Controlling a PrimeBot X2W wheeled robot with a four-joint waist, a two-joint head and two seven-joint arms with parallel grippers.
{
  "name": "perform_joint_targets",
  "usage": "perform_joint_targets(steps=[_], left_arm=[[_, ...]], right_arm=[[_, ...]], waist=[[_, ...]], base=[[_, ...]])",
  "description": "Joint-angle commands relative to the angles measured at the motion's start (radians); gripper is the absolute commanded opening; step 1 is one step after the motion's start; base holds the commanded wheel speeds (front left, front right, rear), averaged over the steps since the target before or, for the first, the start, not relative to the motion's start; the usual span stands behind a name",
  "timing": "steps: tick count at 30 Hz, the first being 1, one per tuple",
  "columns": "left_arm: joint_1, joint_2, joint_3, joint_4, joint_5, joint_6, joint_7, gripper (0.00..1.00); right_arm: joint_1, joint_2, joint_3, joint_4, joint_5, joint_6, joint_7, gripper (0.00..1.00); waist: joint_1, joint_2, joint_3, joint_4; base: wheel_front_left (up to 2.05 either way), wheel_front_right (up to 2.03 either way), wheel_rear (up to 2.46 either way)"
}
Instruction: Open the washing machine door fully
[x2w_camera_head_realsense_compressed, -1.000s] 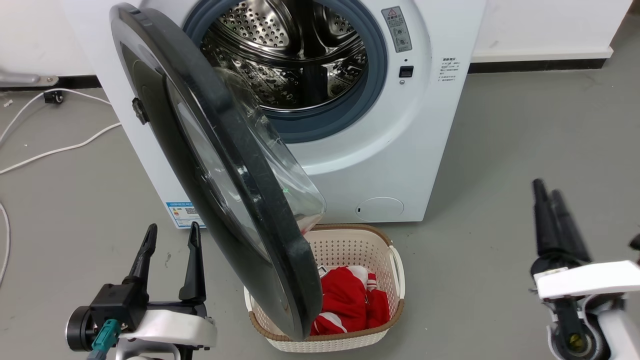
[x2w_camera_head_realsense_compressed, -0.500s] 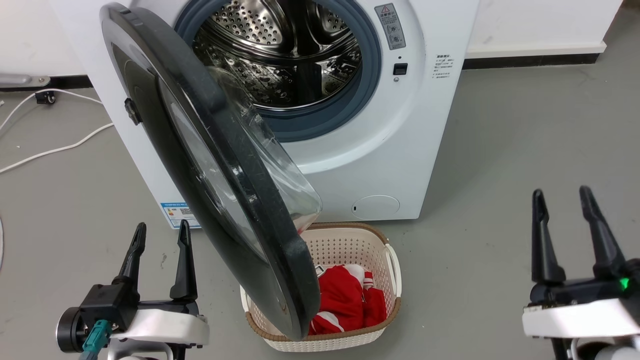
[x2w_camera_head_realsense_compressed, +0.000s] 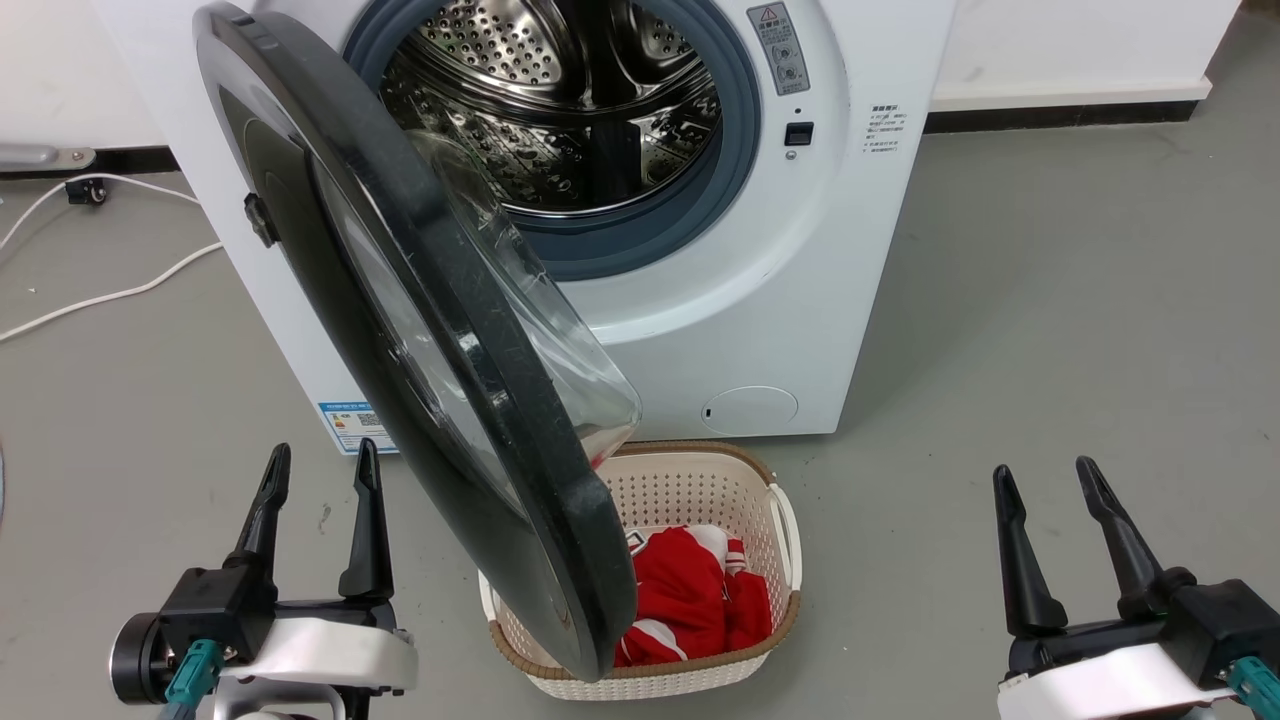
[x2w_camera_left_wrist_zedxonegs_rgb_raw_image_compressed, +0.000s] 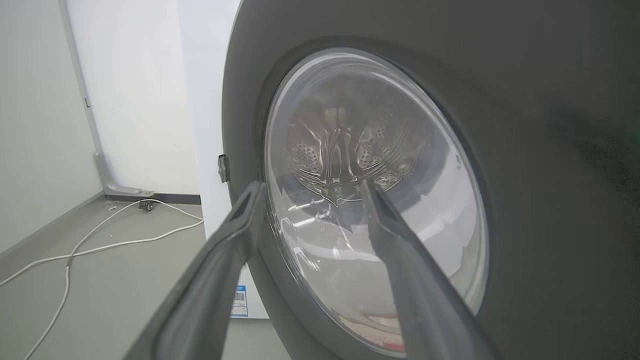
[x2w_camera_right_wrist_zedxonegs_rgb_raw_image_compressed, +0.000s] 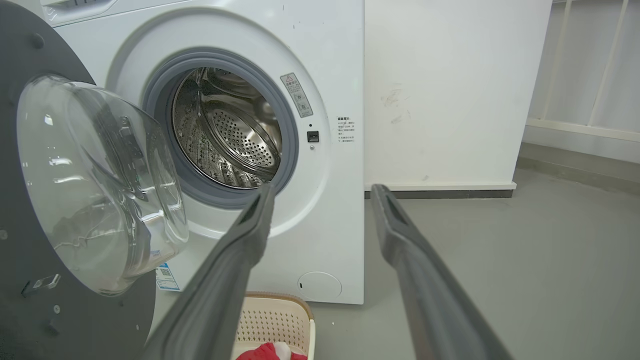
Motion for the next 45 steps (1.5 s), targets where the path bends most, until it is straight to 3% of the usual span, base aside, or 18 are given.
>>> perform_joint_targets(steps=[1, 11, 12, 13, 14, 26, 37, 45], left_arm=[[0.007, 0.0, 0.002, -0.002, 0.007, -0.003, -0.002, 1.0], [0.012, 0.0, -0.003, 0.003, 0.004, -0.004, -0.002, 1.0], [0.012, 0.0, -0.003, 0.004, 0.002, -0.004, -0.002, 0.96], [0.012, 0.0, -0.003, 0.004, 0.001, -0.004, -0.002, 0.7], [0.012, 0.0, -0.003, 0.005, 0.001, -0.004, -0.002, 0.0], [-0.02, 0.0, 0.001, -0.053, 0.0, -0.001, -0.002, 0.0], [-0.107, -0.001, -0.014, -0.472, 0.021, 0.007, -0.002, 0.0], [-0.127, 0.016, -0.19, -0.657, 0.056, -0.018, -0.002, 0.0]], right_arm=[[0.0, 0.004, -0.004, 0.007, -0.001, -0.001, -0.007, 1.0], [-0.008, 0.004, -0.002, 0.026, -0.024, -0.001, -0.009, 1.0], [-0.008, 0.004, -0.001, 0.026, -0.028, -0.001, -0.009, 1.0], [-0.008, 0.004, 0.001, 0.026, -0.025, -0.001, -0.008, 1.0], [-0.008, 0.004, 0.001, 0.026, -0.03, -0.001, -0.007, 1.0], [-0.009, 0.004, -0.003, 0.027, -0.023, -0.001, -0.005, 1.0], [-0.008, 0.004, -0.006, 0.034, -0.012, -0.001, -0.004, 1.0], [-0.011, 0.004, 0.0, 0.045, 0.001, -0.001, -0.002, 1.0]], waist=[[0.0, 0.0, 0.0, -0.001], [0.0, 0.0, -0.007, -0.002], [0.0, 0.0, -0.007, -0.003], [0.0, 0.0, -0.007, -0.004], [0.0, 0.0, -0.007, -0.004], [0.0, 0.0, -0.004, -0.004], [0.0, 0.0, -0.006, 0.004], [0.0, 0.0, -0.012, -0.002]], base=[[0.0, 0.0, 0.0], [0.0, 0.0, 0.0], [0.0, 0.0, 0.0], [0.0, 0.0, 0.0], [0.0, 0.0, 0.0], [0.0, 0.0, 0.0], [0.0, 0.0, 0.0], [0.0, 0.0, 0.0]])
